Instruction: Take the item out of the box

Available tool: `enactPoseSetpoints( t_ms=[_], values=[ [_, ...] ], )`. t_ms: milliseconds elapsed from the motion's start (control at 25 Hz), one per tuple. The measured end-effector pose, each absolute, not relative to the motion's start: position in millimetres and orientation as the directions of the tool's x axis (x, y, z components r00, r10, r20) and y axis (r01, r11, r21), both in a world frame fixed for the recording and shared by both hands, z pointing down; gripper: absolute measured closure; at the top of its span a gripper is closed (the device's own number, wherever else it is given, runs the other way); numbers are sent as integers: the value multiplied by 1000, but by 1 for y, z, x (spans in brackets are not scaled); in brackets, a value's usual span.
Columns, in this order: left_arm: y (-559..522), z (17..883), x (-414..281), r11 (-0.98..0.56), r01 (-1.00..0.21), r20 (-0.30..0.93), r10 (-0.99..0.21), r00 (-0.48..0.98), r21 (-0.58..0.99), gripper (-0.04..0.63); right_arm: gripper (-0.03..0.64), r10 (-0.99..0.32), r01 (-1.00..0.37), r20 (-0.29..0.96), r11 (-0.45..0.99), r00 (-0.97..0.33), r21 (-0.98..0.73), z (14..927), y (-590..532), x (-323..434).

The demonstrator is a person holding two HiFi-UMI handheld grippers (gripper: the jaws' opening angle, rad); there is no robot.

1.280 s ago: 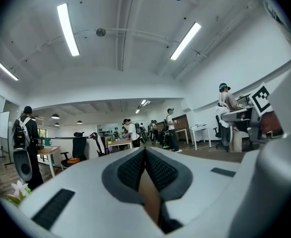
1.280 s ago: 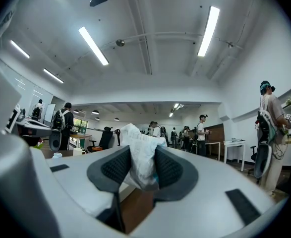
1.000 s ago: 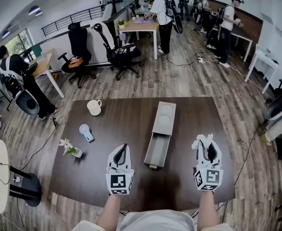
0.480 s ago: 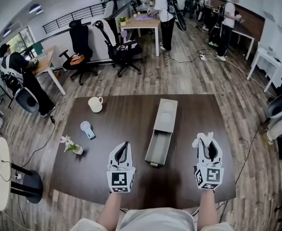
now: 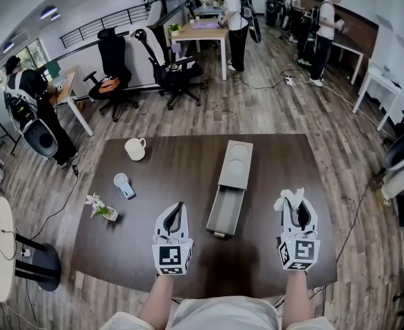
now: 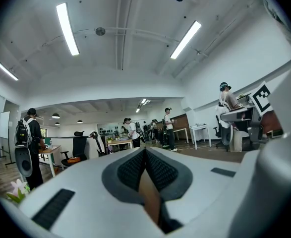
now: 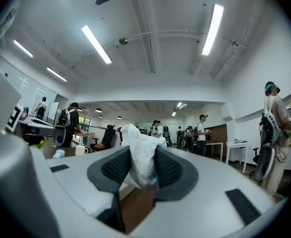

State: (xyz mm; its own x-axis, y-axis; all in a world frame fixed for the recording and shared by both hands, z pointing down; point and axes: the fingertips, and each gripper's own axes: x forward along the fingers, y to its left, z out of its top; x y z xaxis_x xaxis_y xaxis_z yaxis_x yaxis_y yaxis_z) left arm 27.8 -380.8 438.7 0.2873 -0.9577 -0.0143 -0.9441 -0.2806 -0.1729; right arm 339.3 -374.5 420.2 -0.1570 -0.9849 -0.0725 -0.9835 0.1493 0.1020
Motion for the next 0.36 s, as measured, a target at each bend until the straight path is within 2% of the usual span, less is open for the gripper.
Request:
enactPoseSetpoints(
  t_ms=[360],
  values=[
    [-377, 441, 32, -296, -939, -5, -954, 301, -175, 595, 476, -984, -981, -65, 156, -164, 119, 418, -372, 337]
  ],
)
